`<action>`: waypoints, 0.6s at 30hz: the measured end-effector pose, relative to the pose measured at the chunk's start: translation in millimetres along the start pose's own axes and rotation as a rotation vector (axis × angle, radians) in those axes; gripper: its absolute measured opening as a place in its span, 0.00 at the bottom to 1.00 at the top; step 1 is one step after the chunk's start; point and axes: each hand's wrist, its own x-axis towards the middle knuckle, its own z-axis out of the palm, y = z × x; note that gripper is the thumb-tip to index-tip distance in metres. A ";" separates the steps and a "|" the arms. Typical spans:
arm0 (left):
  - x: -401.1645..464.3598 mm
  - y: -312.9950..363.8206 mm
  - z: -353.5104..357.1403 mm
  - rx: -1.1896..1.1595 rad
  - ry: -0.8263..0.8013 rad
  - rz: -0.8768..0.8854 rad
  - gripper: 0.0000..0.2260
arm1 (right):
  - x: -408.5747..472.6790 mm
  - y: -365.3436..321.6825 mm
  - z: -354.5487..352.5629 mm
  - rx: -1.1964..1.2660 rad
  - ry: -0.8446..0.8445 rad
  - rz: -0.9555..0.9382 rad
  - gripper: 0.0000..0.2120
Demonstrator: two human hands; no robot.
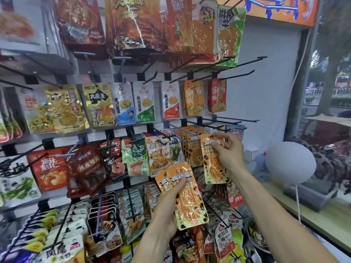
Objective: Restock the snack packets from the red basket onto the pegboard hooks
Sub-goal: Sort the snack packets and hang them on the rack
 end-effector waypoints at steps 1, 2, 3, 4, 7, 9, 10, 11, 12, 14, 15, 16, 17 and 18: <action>1.3 -0.4 -1.1 0.002 -0.004 -0.011 0.16 | 4.3 3.2 3.0 -0.025 0.011 -0.002 0.12; -5.2 3.2 2.8 -0.002 -0.015 -0.002 0.14 | 8.5 5.4 7.3 -0.046 0.010 -0.007 0.12; -0.1 0.6 -1.9 0.019 -0.011 -0.006 0.14 | 11.9 5.1 13.1 -0.076 0.009 -0.008 0.12; -3.6 2.3 0.3 0.024 -0.019 0.002 0.17 | 16.1 4.4 19.8 -0.112 0.020 -0.012 0.11; 12.2 -2.7 -9.1 0.040 0.031 0.026 0.42 | 33.4 2.8 45.1 -0.183 0.035 0.017 0.09; 15.9 -2.6 -10.8 -0.013 0.036 0.054 0.56 | 42.9 2.9 59.5 -0.187 0.021 0.061 0.12; 16.7 -1.8 -10.4 -0.016 0.050 0.071 0.60 | 45.3 4.6 64.2 -0.178 0.015 0.107 0.14; 23.7 -4.1 -15.6 -0.018 0.058 0.089 0.62 | 44.9 6.2 65.5 -0.188 0.013 0.142 0.15; 21.1 -3.4 -16.1 0.014 0.054 0.122 0.63 | 41.2 5.9 64.1 -0.225 0.011 0.144 0.17; 20.5 -2.9 -19.2 -0.002 0.050 0.115 0.61 | 22.6 3.3 54.9 -0.354 -0.004 0.098 0.19; 20.8 -3.6 -18.8 -0.020 0.043 0.104 0.60 | 9.4 1.7 48.2 -0.389 -0.003 0.068 0.20; 17.0 -3.6 -17.6 -0.030 0.048 0.102 0.58 | -6.2 0.3 40.9 -0.386 0.003 0.042 0.20; 14.1 -2.3 -15.9 -0.045 0.055 0.091 0.59 | -23.2 -0.9 33.6 -0.359 0.009 0.022 0.19; 12.3 -1.3 -13.2 -0.041 0.074 0.088 0.59 | -39.9 -2.0 27.8 -0.322 -0.014 0.015 0.18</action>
